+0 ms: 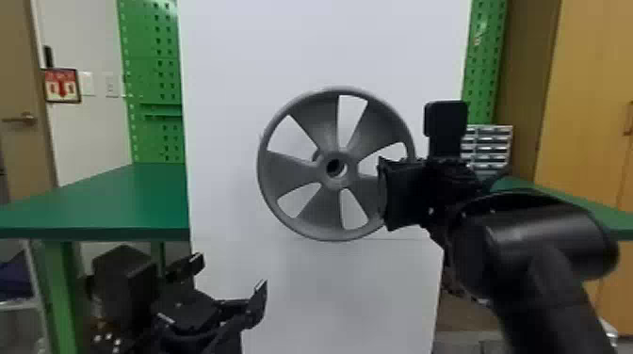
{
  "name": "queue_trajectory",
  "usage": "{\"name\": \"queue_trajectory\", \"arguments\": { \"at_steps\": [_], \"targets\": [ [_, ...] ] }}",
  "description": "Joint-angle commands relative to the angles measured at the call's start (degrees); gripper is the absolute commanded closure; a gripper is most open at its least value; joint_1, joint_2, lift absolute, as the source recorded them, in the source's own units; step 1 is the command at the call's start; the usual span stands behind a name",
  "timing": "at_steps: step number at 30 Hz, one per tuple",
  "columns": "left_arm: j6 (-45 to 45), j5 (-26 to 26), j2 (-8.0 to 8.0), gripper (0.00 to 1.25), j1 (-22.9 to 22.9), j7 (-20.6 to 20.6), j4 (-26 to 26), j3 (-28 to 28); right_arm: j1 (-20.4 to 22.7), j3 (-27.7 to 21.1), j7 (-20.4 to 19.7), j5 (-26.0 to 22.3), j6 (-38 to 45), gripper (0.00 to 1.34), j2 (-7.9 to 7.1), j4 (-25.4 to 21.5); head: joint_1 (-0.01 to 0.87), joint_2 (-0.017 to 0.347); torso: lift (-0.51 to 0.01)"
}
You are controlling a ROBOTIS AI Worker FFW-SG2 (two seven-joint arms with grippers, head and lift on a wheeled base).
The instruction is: Hold the wheel and insert it
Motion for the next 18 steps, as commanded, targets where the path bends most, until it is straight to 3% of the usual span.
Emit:
{"name": "queue_trajectory", "arguments": {
  "at_steps": [1, 18],
  "targets": [
    [0.0, 0.04, 0.0, 0.1, -0.07, 0.0, 0.0, 0.0, -0.42, 0.42, 0.0, -0.06, -0.58, 1.17, 0.14, 0.92, 0.21, 0.009, -0.442],
    [0.0, 0.12, 0.0, 0.1, -0.25, 0.0, 0.09, -0.09, -2.0, 0.5, 0.0, 0.29, -2.87, 1.17, 0.14, 4.44, 0.21, 0.009, -0.442]
  ]
}}
